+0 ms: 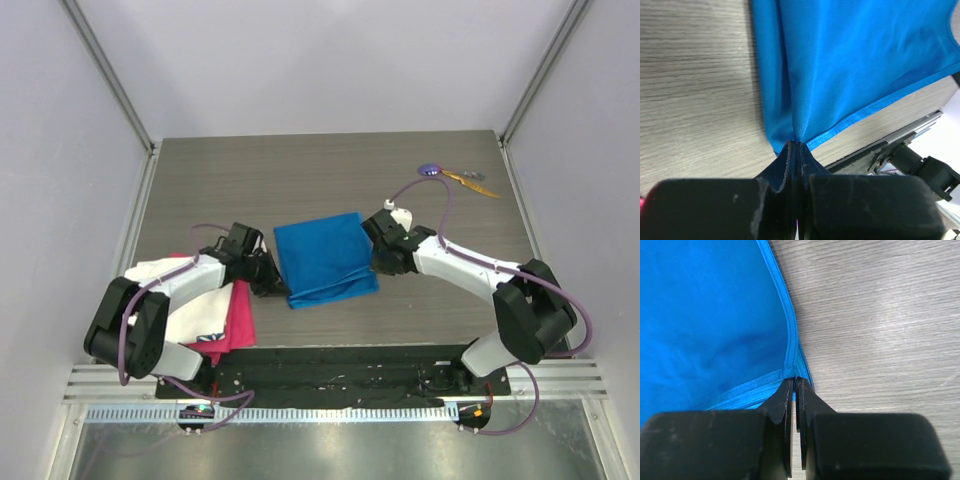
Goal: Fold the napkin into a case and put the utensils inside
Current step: Smooth out the square-folded napkin at the center of the board.
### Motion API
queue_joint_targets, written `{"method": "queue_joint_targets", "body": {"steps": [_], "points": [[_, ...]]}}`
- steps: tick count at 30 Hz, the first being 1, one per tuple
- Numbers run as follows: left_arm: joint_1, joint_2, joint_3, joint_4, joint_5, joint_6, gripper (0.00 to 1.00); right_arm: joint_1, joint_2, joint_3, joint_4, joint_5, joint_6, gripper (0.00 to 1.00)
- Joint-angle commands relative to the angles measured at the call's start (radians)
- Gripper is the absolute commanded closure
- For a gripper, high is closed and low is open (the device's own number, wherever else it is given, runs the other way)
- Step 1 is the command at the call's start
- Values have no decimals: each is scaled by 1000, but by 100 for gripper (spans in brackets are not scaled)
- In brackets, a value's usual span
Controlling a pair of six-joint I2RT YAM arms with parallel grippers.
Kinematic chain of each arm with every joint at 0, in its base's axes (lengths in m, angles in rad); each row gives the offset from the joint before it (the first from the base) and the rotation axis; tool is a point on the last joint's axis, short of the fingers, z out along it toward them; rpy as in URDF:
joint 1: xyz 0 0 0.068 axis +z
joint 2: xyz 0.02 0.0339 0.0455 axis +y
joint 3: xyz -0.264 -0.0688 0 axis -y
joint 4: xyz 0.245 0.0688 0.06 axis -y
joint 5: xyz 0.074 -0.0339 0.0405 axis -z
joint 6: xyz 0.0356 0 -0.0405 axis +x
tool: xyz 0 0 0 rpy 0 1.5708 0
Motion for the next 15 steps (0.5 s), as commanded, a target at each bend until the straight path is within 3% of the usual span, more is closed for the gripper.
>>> {"method": "queue_joint_targets", "body": {"steps": [1,15], "points": [[1,13,-34,43,5,-8,100,-6,15,-17,50,12,3,99],[-9,23,-74,69,48,-14,99,-9,55,-60,74,2,18,99]]}}
